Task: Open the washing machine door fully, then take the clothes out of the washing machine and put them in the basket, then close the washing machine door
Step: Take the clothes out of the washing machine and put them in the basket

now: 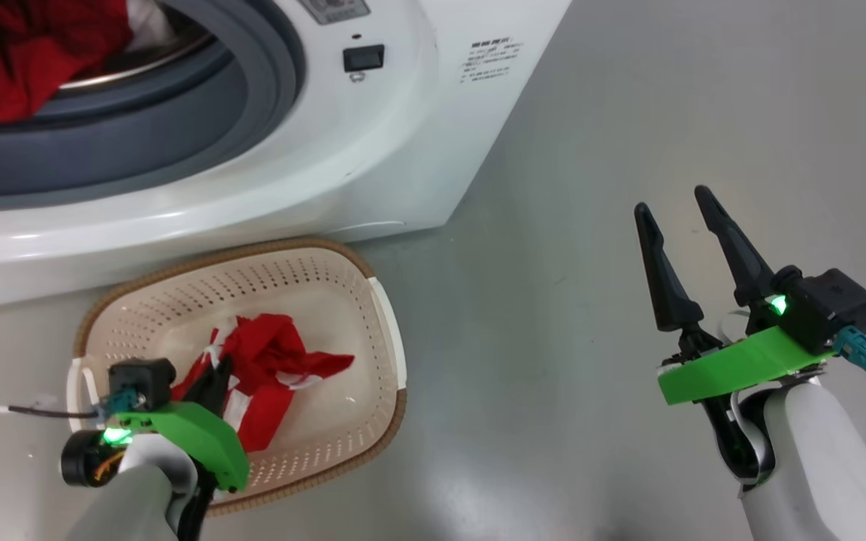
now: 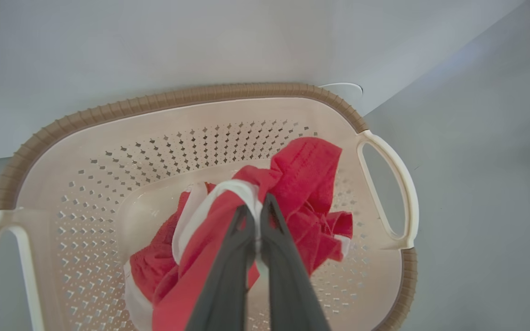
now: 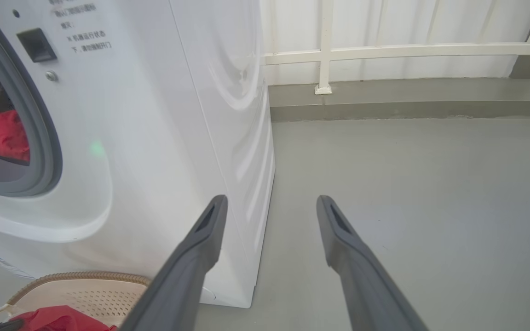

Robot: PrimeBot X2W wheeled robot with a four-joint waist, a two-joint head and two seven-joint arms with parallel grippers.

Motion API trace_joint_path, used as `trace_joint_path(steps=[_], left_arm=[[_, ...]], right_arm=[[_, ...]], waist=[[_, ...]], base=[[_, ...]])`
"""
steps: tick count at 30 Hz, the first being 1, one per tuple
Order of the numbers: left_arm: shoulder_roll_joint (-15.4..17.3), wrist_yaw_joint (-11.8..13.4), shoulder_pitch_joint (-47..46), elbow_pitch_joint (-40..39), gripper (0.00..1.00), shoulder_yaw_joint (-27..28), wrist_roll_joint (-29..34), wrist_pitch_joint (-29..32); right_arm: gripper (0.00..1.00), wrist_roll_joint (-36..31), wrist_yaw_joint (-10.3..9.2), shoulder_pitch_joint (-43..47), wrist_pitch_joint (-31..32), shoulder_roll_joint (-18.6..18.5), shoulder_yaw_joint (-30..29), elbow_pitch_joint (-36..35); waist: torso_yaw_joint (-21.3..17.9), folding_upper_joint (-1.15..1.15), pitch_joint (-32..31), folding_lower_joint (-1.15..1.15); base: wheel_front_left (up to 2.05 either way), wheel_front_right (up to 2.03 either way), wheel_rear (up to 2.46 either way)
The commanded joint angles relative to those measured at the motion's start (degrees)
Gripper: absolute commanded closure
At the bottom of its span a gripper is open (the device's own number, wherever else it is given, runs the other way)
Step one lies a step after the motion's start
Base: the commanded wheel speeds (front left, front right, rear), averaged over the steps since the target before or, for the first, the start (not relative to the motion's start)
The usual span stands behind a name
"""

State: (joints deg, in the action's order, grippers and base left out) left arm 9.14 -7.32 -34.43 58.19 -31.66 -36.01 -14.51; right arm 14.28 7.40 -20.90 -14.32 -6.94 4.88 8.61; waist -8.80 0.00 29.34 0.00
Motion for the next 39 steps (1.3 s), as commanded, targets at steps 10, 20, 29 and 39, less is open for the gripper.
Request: trace_joint_path(steps=[10, 20, 29, 39], left_arm=[[2.97, -0.16, -6.50, 6.26, 1.00, -1.79, -1.96, -0.49], [3.63, -0.16, -11.19, 10.30, 0.00, -4.14, -4.81, -0.49], [3.58, -0.16, -11.23, 10.04, 0.00, -4.39, -6.07, -0.49], [3.23, -0.16, -8.55, 6.41, 0.00, -1.90, -6.81, -0.49]], right_arm=[[0.00, -0.35, 0.09, -2.03, -0.68, 0.91, 2.85, -2.19], [0.00, -0.74, 0.09, -3.84, -0.68, 1.17, 3.36, -2.73], [0.00, -1.05, 0.09, -3.92, -0.68, 1.36, 3.18, -1.99], [0.00, -0.85, 0.09, -2.82, -0.68, 0.31, 2.58, -1.01]], waist=[[-1.64, 0.00, 5.83, 0.00], [-2.10, 0.00, 9.64, 0.00], [-1.31, 0.00, 8.62, 0.00], [0.85, 0.00, 4.41, 0.00]], base=[[0.00, 0.00, 0.00], [0.00, 0.00, 0.00], [0.00, 0.00, 0.00], [0.00, 0.00, 0.00]])
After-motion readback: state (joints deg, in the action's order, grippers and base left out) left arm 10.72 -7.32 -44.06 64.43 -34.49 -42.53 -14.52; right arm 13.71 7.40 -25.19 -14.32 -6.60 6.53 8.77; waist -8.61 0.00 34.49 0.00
